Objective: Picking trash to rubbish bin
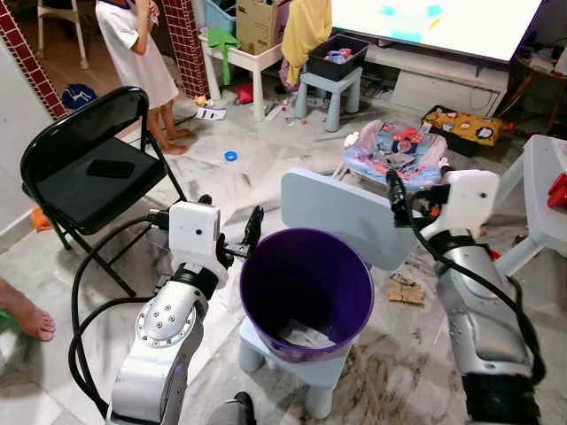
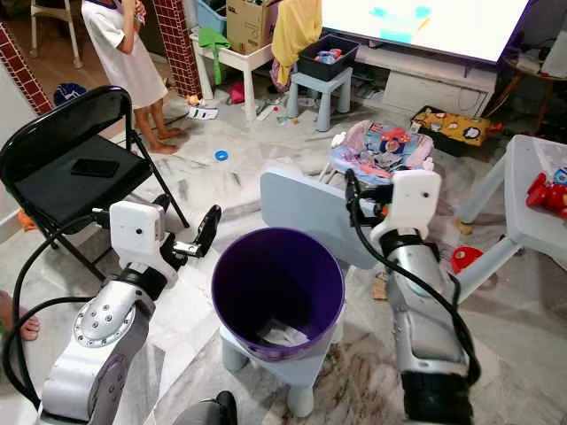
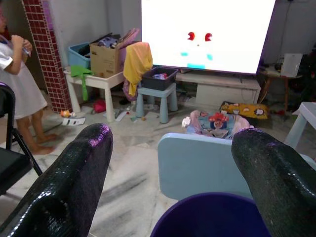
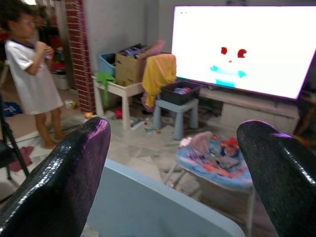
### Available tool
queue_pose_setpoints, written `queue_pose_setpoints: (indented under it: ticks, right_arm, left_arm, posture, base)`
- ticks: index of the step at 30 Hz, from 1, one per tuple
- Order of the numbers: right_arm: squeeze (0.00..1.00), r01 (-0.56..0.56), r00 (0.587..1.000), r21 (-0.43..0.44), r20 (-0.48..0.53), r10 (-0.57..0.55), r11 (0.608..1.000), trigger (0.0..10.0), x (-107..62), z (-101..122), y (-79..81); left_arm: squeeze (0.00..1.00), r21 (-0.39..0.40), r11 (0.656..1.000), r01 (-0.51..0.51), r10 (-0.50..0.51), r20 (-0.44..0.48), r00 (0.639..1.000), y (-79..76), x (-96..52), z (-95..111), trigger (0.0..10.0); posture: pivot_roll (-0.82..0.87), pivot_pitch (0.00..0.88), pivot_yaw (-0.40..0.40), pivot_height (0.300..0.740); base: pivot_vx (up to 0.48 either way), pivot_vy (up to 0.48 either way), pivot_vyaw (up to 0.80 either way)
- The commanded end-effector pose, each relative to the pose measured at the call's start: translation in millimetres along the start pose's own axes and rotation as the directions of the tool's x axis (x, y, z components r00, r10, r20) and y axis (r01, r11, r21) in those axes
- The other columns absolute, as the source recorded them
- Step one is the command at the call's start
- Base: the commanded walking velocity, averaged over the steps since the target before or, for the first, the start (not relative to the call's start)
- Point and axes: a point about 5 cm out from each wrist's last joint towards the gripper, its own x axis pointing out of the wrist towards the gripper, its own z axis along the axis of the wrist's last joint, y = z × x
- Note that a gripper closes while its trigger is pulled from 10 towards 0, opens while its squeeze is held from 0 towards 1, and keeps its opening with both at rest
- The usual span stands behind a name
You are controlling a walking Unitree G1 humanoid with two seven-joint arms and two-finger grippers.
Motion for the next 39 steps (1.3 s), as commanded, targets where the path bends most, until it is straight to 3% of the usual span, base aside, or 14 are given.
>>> queue_pose_setpoints:
  ticks: [1, 12, 29, 39]
  right_arm:
    - [0.0, 0.021, 1.0, -0.001, -0.002, -0.021, 1.0, 10.0, -3.5, 3, -5.5]
    - [0.0, 0.038, 0.998, 0.007, -0.043, -0.037, 0.999, 10.0, -11.9, 3, -6.3]
    - [0.0, 0.022, 0.999, 0.018, -0.04, -0.021, 1.0, 10.0, -10.1, 8, -0.1]
    - [0.0, 0.008, 0.999, 0.023, -0.043, -0.007, 1.0, 10.0, -11.6, 7, 0.3]
  left_arm:
    - [0.0, -0.008, 1.0, 0.0, 0.0, 0.009, 1.0, 0.7, 1.7, 1, 10.0]
    - [0.0, -0.043, 0.999, -0.003, 0.004, 0.016, 1.0, 2.6, 9.5, 3, 10.0]
    - [0.0, -0.105, 0.994, -0.038, 0.039, 0.006, 0.999, 8.5, 15.0, 3, 10.0]
    - [0.0, -0.14, 0.988, -0.063, 0.063, -0.007, 0.998, 9.5, 17.4, 2, 10.0]
  posture:
    - [0.02, 0.087, -0.001, 0.74]
    - [0.01, 0.081, 0.014, 0.74]
    - [0.01, 0.082, 0.014, 0.74]
    - [0.0, 0.082, 0.007, 0.74]
  base:
    - [0.0, 0.0, -0.8]
    - [0.0, 0.0, -0.8]
    - [0.0, 0.0, -0.78]
    - [-0.03, 0.0, 0.0]
